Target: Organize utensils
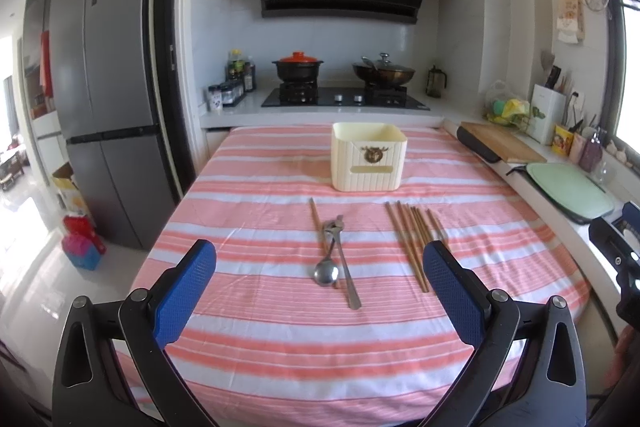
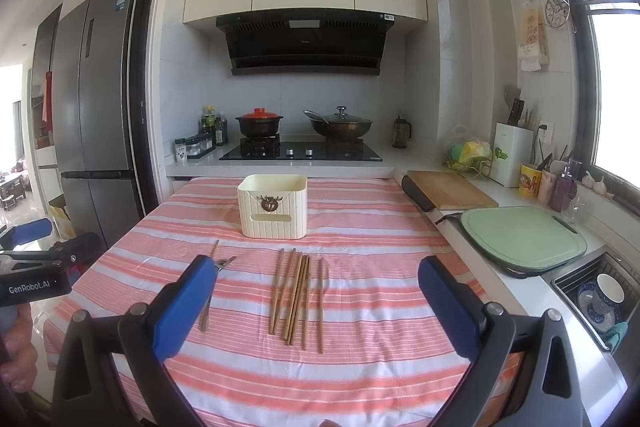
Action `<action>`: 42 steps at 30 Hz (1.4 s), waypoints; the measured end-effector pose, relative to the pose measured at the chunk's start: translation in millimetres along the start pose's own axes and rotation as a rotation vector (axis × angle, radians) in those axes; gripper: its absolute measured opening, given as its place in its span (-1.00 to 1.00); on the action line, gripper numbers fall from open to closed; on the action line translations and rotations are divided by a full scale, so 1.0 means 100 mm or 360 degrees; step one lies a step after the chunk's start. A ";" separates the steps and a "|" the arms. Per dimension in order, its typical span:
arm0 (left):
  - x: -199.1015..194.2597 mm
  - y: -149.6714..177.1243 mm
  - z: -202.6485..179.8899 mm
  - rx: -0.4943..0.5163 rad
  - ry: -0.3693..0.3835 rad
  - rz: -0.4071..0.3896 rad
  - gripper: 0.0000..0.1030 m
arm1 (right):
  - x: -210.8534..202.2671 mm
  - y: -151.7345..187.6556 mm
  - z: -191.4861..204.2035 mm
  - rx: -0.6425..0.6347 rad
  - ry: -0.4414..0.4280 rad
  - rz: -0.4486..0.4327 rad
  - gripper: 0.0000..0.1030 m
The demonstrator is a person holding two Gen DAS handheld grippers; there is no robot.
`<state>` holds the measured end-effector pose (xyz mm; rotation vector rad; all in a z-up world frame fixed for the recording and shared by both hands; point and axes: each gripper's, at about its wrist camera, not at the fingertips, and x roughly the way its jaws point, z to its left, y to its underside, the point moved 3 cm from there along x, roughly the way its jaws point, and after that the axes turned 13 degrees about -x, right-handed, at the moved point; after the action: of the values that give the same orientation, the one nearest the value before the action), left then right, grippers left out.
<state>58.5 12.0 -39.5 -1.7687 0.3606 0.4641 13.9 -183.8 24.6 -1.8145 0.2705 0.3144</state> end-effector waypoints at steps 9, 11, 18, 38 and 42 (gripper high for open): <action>0.31 0.06 0.11 -0.0009 -0.0036 0.0083 0.99 | 0.27 0.11 -0.06 0.0009 0.0025 0.0079 1.00; 0.42 0.09 0.13 -0.0017 -0.0044 0.0119 0.99 | 0.35 0.15 -0.06 0.0010 0.0025 0.0108 1.00; 0.95 0.14 0.32 -0.0079 -0.0086 0.0281 0.99 | 0.65 0.28 -0.04 -0.0023 0.0002 0.0216 1.00; 3.11 -0.17 0.39 -0.0128 -0.0080 0.0693 0.99 | 1.45 0.74 0.03 -0.0046 -0.0089 0.0610 1.00; 3.54 -0.10 0.33 -0.0145 -0.0154 0.0734 0.99 | 1.53 0.78 0.08 -0.0056 -0.0118 0.0653 1.00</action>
<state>367.9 47.4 -210.9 -1.7407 0.6928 0.9013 130.1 -199.7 -102.0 -1.7688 0.5900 0.6752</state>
